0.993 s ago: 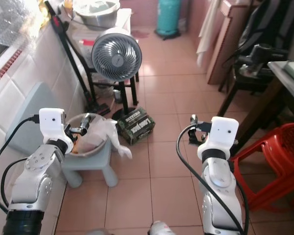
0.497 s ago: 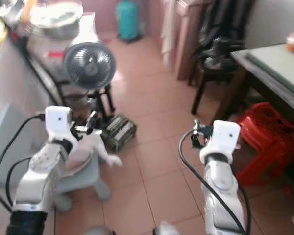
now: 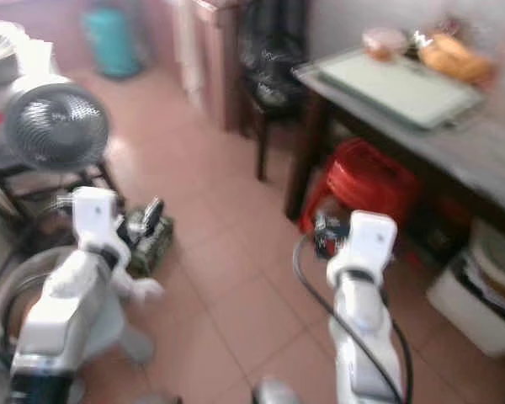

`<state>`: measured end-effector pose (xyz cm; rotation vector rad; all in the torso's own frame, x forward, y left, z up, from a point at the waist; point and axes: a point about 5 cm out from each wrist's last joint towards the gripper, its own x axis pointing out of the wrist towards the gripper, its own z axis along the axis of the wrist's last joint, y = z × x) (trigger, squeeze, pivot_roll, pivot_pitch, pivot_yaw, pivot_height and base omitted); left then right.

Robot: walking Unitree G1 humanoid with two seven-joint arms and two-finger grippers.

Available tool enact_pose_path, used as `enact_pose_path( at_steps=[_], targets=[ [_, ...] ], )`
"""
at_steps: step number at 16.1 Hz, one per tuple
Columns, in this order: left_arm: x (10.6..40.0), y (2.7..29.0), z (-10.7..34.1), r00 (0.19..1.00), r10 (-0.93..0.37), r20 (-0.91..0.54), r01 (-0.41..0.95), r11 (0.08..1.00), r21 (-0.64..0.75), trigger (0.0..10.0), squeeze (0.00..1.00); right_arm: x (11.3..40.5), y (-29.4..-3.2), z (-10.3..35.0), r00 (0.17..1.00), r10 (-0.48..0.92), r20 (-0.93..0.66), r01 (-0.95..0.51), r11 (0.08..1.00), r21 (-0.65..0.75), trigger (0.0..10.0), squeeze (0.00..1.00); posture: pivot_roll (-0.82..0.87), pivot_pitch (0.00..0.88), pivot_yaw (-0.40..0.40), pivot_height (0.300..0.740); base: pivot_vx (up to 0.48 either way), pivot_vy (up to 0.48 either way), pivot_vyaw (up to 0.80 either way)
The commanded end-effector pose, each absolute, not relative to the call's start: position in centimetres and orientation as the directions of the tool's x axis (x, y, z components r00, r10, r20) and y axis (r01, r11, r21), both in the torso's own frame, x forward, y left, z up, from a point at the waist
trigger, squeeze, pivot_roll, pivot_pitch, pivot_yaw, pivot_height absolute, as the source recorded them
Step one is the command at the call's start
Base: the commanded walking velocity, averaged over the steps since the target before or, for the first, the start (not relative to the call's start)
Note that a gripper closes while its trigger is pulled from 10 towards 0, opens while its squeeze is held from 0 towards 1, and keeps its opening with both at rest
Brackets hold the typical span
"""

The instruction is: Setting the table

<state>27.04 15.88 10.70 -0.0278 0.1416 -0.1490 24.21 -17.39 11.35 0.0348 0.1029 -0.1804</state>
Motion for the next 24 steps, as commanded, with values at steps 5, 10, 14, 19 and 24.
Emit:
enact_pose_path(
  at_steps=[5,10,14,19,24],
  targets=[
    [27.6,15.4,11.6,0.985,-0.152,-0.087,0.152,0.988,-0.008,10.0,0.00,25.6,-17.9,12.9,0.982,-0.184,-0.035,0.185,0.983,0.011,10.0,0.00,-0.06,0.000,0.036,0.740,0.000,0.000,-0.80],
    [27.8,15.3,11.8,0.985,-0.148,-0.084,0.148,0.989,-0.006,10.0,0.00,25.2,-18.4,13.2,0.979,-0.201,-0.029,0.201,0.980,0.000,10.0,0.00,-0.07,0.000,0.033,0.740,0.000,0.000,-0.80],
    [27.8,15.1,11.5,0.986,-0.145,-0.088,0.144,0.989,-0.013,10.0,0.00,25.1,-18.1,13.2,0.980,-0.194,-0.031,0.195,0.981,0.010,10.0,0.00,-0.07,0.000,0.031,0.740,0.000,0.000,-0.80],
    [27.8,14.9,11.7,0.984,-0.155,-0.087,0.152,0.988,-0.038,10.0,0.00,25.0,-18.3,13.2,0.978,-0.207,-0.034,0.208,0.978,0.015,10.0,0.00,-0.07,0.000,0.034,0.740,0.000,0.000,-0.80],
    [28.0,14.9,11.8,0.984,-0.160,-0.082,0.158,0.987,-0.032,10.0,0.00,25.0,-18.3,13.2,0.976,-0.217,-0.034,0.217,0.976,0.017,10.0,0.00,-0.07,0.000,0.039,0.740,0.000,0.000,-0.80]
  ],
)
